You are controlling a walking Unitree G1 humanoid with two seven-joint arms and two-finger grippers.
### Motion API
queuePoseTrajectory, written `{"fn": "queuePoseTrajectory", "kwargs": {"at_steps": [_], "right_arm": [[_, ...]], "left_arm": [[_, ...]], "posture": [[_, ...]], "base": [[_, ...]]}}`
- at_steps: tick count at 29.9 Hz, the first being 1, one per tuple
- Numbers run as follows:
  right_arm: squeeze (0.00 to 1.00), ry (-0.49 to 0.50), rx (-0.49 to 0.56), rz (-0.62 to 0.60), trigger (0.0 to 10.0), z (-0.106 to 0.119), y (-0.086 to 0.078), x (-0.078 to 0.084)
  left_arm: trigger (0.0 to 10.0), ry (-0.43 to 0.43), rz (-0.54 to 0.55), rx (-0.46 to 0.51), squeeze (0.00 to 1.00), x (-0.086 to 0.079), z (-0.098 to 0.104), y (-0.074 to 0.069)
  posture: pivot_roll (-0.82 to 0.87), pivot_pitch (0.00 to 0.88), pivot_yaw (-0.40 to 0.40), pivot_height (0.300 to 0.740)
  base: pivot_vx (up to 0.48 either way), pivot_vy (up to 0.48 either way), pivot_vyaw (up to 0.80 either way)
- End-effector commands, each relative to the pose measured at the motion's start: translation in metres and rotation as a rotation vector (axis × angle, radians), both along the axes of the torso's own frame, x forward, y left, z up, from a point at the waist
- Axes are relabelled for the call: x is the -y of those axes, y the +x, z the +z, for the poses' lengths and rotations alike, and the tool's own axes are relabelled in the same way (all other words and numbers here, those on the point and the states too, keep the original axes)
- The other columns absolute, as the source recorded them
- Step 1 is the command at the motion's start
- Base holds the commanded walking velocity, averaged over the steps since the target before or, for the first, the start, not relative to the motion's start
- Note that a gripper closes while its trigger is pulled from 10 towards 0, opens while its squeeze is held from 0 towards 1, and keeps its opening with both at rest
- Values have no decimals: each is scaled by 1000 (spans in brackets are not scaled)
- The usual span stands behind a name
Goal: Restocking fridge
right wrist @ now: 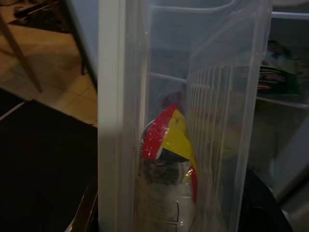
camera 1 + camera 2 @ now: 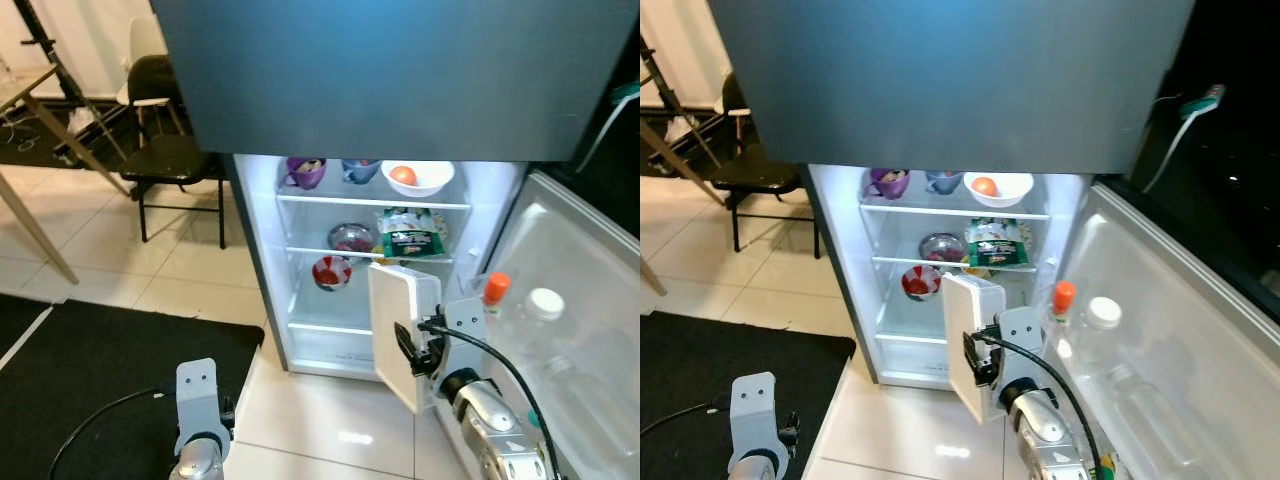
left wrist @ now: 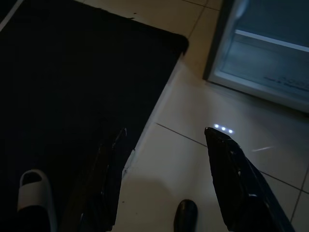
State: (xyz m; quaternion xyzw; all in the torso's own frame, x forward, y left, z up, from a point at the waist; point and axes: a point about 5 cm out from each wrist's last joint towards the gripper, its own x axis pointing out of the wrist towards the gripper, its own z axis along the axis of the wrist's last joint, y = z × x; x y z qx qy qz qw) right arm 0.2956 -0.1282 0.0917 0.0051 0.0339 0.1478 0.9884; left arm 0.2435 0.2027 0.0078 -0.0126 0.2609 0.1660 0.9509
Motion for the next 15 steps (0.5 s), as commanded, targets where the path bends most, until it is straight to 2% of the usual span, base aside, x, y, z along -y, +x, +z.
{"fn": "queuePoseTrajectory", "kwargs": {"at_steps": [1,15], "right_arm": [[0,0,11,3,10000,2,0,0],[0,-2,-4,-6,10000,-3,-2,1]], "left_arm": [[10000,9,11,-7,0,-3,-3,-4],[10000,15,8,-14,0,-3,-4,-5]], "posture": [[-71,128,57,736],[-71,133,58,736]], "base": [[307,0,0],[351,0,0]]}}
